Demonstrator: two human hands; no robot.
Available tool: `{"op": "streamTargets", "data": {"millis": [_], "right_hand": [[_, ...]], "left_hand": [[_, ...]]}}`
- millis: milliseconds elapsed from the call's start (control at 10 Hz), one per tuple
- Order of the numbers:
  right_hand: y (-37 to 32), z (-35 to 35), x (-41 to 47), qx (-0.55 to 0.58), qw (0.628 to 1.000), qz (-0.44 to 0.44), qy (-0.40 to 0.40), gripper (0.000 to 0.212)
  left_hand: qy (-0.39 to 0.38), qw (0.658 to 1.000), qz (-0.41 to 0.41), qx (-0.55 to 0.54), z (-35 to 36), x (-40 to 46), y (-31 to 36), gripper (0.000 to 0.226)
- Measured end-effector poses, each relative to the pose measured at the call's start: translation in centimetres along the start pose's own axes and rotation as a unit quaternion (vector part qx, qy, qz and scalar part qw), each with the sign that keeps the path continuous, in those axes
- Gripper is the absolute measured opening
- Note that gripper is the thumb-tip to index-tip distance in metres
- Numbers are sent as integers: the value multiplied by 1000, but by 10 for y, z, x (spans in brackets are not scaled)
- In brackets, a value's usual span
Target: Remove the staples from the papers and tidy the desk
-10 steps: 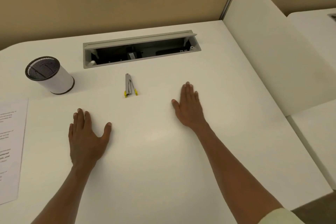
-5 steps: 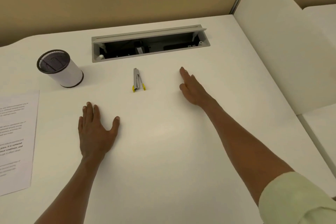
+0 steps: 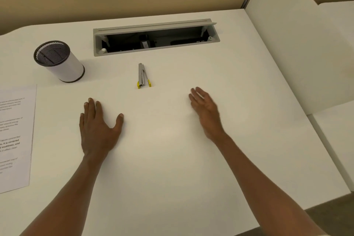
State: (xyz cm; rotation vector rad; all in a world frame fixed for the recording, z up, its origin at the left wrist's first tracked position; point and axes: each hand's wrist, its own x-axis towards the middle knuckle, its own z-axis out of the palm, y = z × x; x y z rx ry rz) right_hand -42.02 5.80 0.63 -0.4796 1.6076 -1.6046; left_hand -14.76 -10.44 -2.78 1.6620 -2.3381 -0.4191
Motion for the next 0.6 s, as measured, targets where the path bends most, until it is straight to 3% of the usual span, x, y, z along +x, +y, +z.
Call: {"op": "streamTargets", "data": {"millis": [100, 200, 500, 600], "right_hand": [[-6, -16, 2, 40, 993, 31, 104, 47], [-11, -21, -2, 62, 989, 35, 133, 44], [-7, -17, -2, 39, 985, 9, 166, 44], [-3, -14, -4, 126, 977, 26, 171, 41]], "left_hand": [[-2, 1000, 4, -1, 1, 0, -1, 89], [-1, 1000, 4, -3, 1, 0, 0, 87], [12, 1000, 13, -10, 2, 1, -3, 85], [10, 1000, 10, -17, 0, 1, 0, 85]]}}
